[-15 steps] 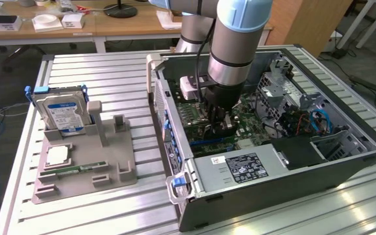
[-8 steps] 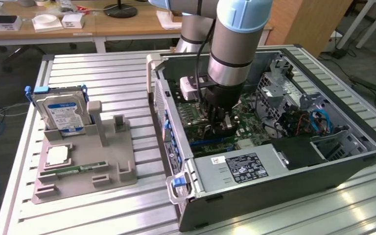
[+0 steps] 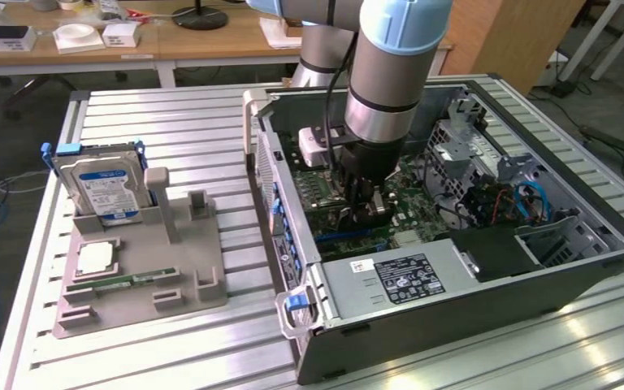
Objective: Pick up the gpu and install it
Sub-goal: 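Insert the gpu into the slot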
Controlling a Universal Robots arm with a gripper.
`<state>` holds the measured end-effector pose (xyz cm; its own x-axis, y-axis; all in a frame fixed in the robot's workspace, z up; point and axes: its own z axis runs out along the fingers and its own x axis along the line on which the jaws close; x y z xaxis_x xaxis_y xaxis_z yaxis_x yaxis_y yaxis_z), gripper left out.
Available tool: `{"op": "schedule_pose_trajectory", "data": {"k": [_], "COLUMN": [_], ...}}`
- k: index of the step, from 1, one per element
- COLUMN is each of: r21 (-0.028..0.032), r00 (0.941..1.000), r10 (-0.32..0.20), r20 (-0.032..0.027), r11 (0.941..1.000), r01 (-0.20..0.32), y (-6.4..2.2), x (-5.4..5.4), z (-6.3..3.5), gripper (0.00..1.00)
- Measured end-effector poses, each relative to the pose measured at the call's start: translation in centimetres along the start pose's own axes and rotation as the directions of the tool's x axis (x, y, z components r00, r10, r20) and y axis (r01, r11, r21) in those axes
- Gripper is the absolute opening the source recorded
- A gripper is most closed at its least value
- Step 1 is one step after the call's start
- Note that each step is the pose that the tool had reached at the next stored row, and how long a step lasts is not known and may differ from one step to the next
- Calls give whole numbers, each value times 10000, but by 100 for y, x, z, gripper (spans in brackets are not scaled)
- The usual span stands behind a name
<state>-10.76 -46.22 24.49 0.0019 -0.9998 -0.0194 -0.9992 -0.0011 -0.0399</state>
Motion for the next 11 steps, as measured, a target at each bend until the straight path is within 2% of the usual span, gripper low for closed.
{"op": "schedule_pose_trajectory", "data": {"k": [11], "r21": [-1], "r00": [10000], "r10": [0], "r20": [-2], "r11": [10000], "r01": [0], "y": [1], "x": [1], "z": [9], "gripper": [26]}}
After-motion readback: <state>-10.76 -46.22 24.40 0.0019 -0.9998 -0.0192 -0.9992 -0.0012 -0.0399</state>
